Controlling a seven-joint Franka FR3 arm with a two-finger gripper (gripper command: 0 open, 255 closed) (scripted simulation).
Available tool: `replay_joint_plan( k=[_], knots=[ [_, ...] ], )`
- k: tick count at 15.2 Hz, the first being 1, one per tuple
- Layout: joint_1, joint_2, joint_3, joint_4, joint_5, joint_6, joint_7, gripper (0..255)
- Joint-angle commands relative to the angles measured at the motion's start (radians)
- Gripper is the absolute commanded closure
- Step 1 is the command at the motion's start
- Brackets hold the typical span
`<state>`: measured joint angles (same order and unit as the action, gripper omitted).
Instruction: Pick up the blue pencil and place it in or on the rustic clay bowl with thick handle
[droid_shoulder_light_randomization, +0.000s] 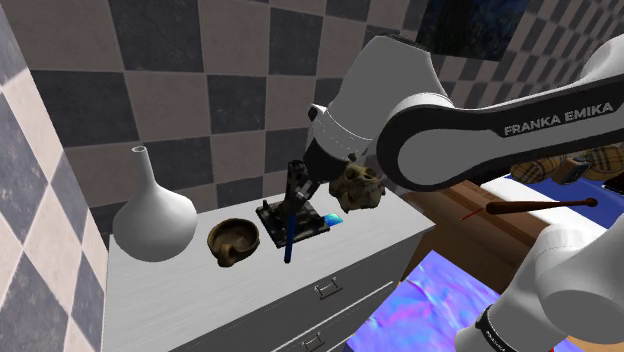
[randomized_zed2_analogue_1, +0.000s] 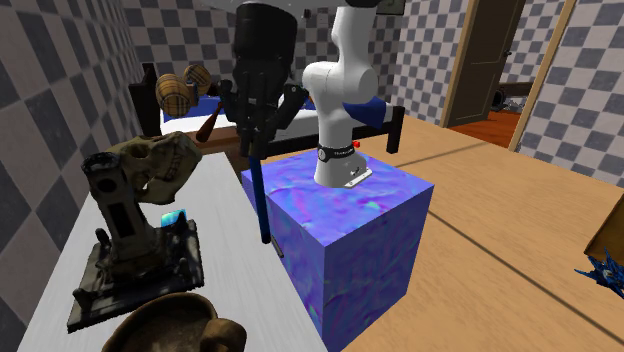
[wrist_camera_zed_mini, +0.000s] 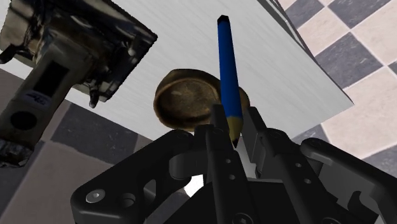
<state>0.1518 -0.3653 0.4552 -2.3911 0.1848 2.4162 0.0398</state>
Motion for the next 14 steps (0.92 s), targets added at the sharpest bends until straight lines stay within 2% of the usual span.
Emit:
replay_joint_plan(
  k=[1,14],
  knots=[
    [0.000,-0.008,-0.005,0.021,0.000,-0.029,-0.002,255],
    [-0.004,-0.046,-0.032,0.165,-0.006,-0.211,-0.004,255]
  ],
)
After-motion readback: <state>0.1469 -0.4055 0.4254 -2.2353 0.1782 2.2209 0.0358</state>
